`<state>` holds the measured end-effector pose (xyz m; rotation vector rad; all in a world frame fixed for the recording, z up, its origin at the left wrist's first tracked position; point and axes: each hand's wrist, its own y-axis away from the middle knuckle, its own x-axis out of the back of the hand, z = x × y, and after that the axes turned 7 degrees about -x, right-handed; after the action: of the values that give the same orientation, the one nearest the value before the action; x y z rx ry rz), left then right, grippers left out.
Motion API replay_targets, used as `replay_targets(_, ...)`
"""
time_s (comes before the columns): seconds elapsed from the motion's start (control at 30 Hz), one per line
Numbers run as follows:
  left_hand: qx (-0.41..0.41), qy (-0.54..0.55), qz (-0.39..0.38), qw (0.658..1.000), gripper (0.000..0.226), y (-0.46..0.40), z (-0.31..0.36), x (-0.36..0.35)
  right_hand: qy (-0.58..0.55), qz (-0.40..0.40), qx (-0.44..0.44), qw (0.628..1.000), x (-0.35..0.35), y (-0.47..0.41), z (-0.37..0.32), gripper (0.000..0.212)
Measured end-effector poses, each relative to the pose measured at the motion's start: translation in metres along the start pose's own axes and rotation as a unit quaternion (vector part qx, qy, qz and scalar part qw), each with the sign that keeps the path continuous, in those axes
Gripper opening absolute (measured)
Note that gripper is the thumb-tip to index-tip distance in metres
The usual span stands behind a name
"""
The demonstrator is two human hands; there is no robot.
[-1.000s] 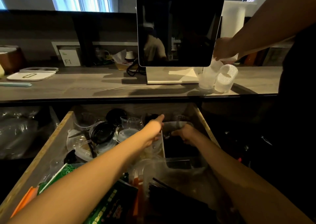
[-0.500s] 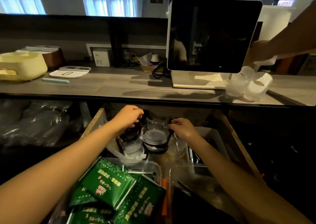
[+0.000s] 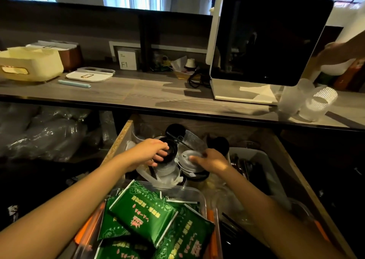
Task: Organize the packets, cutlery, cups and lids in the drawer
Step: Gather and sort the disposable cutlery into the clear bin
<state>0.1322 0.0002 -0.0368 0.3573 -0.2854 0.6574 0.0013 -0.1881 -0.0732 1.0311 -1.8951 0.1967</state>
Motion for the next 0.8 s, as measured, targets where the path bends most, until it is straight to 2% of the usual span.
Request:
replay_targets(0.1, -0.023, -0.010, -0.002, 1.000, 0.020, 0.005, -0.006, 0.001, -0.047, 0.079, 0.029, 0.995, -0.005, 0.002, 0.009, 0.038)
replay_targets(0.37, -0.083, -0.057, 0.012, 0.995, 0.022, 0.022, -0.007, 0.003, -0.104, 0.170, 0.087, 0.976, 0.004, 0.013, 0.016, 0.017)
replay_targets(0.5, -0.103, -0.007, 0.019, 0.994, 0.024, 0.031, 0.011, -0.001, -0.195, 0.215, 0.145, 0.946, 0.022, 0.025, -0.002, 0.016)
replay_targets(0.57, -0.103, 0.087, 0.004, 0.991, 0.049, 0.039, 0.024, -0.006, -0.230, 0.198, 0.199, 0.932, 0.032, 0.037, -0.018, 0.016)
replay_targets(0.63, -0.100, 0.207, -0.025, 0.973, 0.082, 0.046, 0.036, -0.013, -0.235, 0.143, 0.255, 0.927, 0.035, 0.054, -0.036, 0.017)
replay_targets(0.67, -0.102, 0.256, -0.038, 0.961, 0.091, 0.049, 0.042, -0.016, -0.230, 0.106, 0.279, 0.926, 0.032, 0.063, -0.043, 0.017)
replay_targets(0.73, -0.101, 0.349, -0.035, 0.931, 0.084, 0.056, 0.053, -0.025, -0.204, 0.043, 0.312, 0.927, 0.022, 0.078, -0.049, 0.016)
replay_targets(0.8, -0.094, 0.418, 0.005, 0.904, 0.057, 0.063, 0.058, -0.034, -0.191, 0.012, 0.330, 0.924, 0.013, 0.088, -0.046, 0.020)
